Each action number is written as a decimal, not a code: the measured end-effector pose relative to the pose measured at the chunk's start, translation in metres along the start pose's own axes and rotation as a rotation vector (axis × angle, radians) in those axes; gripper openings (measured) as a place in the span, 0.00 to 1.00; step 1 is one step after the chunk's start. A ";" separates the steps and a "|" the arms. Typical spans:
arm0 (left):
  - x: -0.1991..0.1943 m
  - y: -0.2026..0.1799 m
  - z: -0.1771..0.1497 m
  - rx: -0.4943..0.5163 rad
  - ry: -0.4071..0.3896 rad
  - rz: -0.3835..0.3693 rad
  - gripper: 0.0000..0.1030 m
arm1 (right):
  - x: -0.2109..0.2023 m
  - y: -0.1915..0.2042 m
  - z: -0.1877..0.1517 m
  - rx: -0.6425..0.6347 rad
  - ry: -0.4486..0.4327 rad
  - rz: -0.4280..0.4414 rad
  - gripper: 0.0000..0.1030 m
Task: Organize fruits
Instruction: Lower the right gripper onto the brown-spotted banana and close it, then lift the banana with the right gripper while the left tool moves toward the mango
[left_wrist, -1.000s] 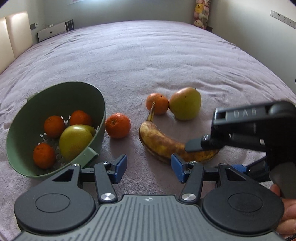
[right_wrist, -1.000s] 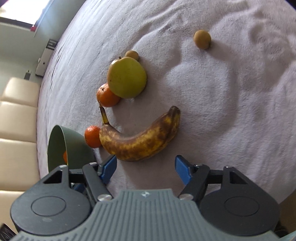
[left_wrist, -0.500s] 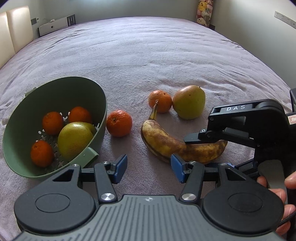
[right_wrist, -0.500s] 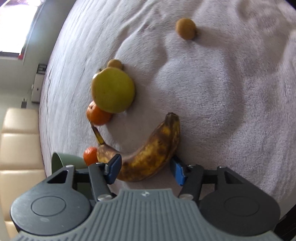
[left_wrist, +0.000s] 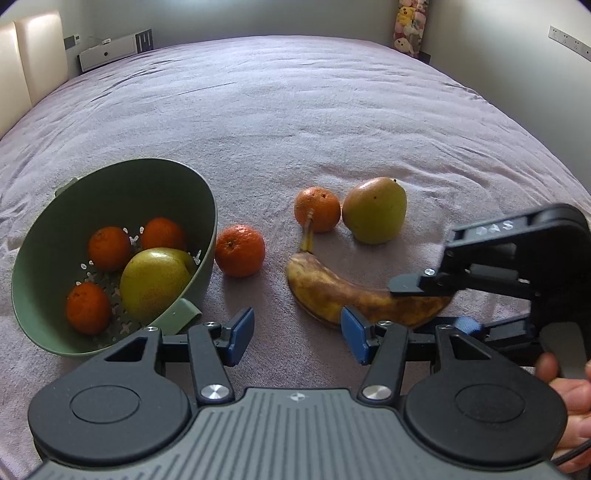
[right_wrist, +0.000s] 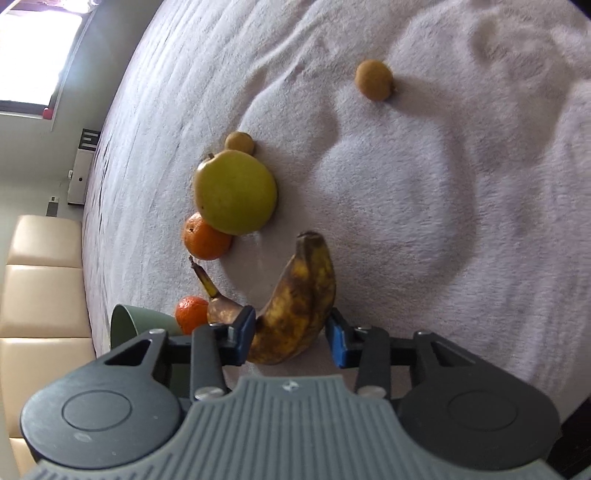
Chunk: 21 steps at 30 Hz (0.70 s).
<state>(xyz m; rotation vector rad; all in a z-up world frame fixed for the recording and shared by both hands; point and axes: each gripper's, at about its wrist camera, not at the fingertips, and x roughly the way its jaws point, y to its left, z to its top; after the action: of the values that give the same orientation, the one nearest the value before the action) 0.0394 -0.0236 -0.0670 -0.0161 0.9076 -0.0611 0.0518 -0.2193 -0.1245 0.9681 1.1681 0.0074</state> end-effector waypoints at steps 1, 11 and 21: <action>-0.001 0.000 0.000 0.000 -0.002 -0.002 0.63 | -0.004 -0.002 0.001 0.000 -0.001 -0.006 0.37; -0.010 0.001 0.005 -0.033 -0.010 -0.038 0.63 | -0.056 -0.036 0.007 0.016 0.003 -0.120 0.36; -0.009 0.000 0.006 -0.040 -0.008 -0.047 0.63 | -0.071 -0.010 0.024 -0.164 -0.156 -0.164 0.32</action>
<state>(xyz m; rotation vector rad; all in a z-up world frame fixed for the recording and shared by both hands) 0.0381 -0.0231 -0.0561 -0.0747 0.9008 -0.0862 0.0350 -0.2743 -0.0751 0.7139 1.0818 -0.1004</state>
